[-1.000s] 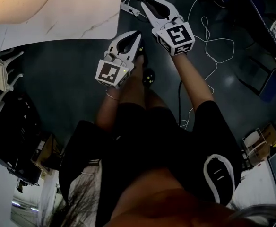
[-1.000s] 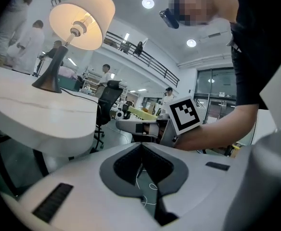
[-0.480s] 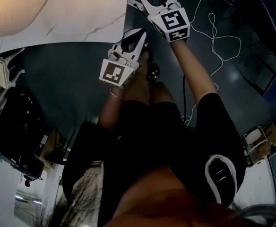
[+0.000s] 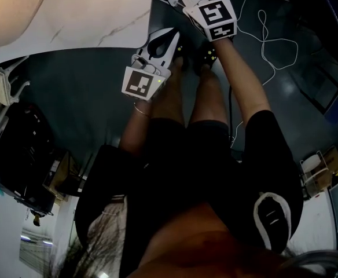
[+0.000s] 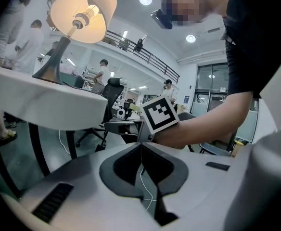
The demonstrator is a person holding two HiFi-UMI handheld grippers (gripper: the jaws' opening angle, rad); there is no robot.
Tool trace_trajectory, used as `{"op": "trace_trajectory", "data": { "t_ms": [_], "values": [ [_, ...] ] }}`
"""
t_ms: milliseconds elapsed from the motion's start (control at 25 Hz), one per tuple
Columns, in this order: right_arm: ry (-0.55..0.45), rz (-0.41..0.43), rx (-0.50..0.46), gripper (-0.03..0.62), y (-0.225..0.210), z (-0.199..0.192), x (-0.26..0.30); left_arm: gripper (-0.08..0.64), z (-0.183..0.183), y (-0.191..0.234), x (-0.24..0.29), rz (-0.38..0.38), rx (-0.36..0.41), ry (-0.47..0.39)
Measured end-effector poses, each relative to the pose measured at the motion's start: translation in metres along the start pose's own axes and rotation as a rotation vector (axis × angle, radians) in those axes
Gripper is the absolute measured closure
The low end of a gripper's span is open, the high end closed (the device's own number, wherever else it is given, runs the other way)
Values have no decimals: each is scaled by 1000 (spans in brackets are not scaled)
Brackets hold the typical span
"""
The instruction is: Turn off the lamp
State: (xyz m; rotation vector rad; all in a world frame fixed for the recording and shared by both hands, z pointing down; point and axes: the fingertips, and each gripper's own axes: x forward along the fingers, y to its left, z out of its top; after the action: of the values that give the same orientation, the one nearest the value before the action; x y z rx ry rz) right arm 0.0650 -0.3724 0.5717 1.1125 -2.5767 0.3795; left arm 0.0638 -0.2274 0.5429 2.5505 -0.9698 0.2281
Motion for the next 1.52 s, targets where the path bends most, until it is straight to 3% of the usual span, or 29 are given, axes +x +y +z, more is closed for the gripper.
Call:
{"op": "trace_trajectory", "data": {
  "t_ms": [640, 960, 1520],
  "values": [
    [-35, 160, 71, 578, 6, 34, -54, 552, -17, 4, 21, 131, -8, -20],
    [-89, 246, 112, 580, 18, 60, -74, 551, -35, 25, 23, 225, -24, 56],
    [-126, 349, 177, 580, 27, 87, -89, 549, -38, 51, 40, 279, -16, 72]
  ]
}}
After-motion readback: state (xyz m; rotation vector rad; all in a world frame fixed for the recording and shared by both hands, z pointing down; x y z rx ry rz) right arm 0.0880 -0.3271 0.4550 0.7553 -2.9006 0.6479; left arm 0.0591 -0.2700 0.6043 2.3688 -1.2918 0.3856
